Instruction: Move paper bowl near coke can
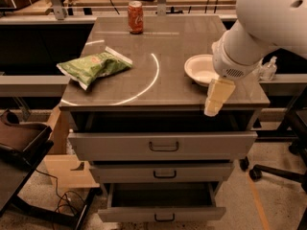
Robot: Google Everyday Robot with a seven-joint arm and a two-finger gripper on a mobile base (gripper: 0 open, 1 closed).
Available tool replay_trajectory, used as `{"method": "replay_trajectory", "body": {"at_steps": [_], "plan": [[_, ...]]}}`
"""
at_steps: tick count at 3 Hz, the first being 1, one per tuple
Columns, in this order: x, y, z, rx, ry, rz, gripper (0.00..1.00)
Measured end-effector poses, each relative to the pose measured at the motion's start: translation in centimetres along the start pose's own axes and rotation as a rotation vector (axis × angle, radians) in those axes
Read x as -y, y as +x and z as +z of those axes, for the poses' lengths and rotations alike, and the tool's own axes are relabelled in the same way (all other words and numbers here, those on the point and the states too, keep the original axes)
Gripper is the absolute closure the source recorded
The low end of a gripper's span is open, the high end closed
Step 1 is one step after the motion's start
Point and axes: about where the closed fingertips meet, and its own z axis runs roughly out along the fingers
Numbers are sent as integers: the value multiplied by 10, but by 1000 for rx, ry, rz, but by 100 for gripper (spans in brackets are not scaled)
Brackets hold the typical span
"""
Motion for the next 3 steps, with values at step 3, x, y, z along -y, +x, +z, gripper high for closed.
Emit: {"method": "replay_trajectory", "body": {"at_steps": [3], "plan": [[26, 22, 34, -46, -16, -60, 15]]}}
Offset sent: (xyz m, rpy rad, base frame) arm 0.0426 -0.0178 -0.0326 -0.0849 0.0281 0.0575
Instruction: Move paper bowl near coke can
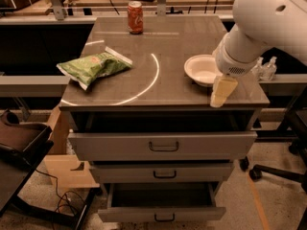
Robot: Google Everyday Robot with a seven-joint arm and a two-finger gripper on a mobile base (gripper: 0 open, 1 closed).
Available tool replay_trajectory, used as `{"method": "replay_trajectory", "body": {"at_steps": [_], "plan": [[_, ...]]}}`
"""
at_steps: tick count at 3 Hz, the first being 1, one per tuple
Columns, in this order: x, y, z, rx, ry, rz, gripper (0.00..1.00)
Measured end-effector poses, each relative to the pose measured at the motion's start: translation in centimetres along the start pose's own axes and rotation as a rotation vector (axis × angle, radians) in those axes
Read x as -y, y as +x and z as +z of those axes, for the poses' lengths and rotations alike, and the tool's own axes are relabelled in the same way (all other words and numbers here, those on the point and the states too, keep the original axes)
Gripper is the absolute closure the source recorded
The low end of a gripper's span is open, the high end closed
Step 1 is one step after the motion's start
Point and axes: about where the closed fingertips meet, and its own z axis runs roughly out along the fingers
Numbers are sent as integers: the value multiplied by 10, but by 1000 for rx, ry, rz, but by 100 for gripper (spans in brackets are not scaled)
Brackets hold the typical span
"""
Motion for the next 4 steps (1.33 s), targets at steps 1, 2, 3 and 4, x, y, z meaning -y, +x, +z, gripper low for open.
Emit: {"method": "replay_trajectory", "body": {"at_steps": [1, 2, 3, 4], "plan": [[14, 10, 4, -8, 5, 0, 45], [17, 13, 7, -5, 5, 1, 47], [16, 14, 14, 9, -7, 7, 52], [13, 13, 21, 20, -15, 7, 71]]}}
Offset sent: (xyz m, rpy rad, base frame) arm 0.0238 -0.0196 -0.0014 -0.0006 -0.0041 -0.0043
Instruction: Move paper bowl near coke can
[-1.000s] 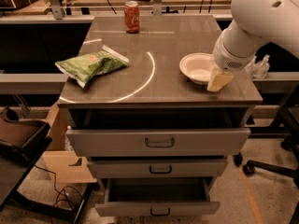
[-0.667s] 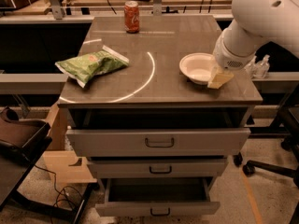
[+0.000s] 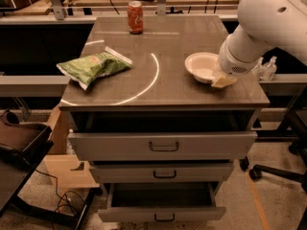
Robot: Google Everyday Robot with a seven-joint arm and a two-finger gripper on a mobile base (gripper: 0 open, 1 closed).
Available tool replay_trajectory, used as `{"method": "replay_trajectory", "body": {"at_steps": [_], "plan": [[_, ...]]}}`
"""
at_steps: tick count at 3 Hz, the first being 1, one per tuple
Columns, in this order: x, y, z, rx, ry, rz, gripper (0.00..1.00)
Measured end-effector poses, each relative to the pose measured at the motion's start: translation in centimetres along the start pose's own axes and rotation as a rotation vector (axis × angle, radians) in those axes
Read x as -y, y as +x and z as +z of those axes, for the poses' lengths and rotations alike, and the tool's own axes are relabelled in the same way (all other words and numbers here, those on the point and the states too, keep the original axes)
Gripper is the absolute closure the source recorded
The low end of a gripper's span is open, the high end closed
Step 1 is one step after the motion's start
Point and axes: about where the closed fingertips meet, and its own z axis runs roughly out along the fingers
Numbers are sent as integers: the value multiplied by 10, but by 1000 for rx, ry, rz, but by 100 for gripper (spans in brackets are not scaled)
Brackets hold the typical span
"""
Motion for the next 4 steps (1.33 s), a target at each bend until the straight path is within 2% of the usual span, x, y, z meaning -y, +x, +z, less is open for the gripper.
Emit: {"method": "replay_trajectory", "body": {"at_steps": [1, 2, 3, 4], "plan": [[-1, 0, 2, 0, -2, -1, 93], [-1, 0, 3, -1, -1, 0, 100], [0, 1, 3, -4, 1, -1, 100], [17, 5, 2, -47, 31, -15, 100]]}}
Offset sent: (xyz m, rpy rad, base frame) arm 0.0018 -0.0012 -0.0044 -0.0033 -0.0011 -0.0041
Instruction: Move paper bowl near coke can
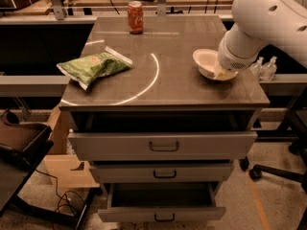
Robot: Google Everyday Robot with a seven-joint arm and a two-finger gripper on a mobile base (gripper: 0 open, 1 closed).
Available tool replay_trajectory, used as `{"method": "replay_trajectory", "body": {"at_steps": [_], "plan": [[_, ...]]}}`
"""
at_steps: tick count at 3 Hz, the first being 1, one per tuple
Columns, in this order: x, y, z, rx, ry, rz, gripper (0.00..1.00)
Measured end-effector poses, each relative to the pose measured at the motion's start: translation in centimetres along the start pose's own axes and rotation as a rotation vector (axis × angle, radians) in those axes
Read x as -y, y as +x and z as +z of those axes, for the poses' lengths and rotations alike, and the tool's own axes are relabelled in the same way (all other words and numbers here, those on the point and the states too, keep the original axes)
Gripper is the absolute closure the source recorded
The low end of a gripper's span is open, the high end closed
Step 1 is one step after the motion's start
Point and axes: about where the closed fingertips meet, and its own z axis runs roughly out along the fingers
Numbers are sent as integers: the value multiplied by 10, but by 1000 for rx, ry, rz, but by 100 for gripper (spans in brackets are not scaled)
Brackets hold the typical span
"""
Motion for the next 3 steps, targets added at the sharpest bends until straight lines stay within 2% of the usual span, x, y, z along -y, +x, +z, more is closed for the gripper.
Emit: {"method": "replay_trajectory", "body": {"at_steps": [1, 2, 3], "plan": [[39, 8, -4, -70, 65, -49, 100], [90, 1, -10, -116, 156, -109, 100], [133, -18, -15, -117, 230, -153, 100]]}}
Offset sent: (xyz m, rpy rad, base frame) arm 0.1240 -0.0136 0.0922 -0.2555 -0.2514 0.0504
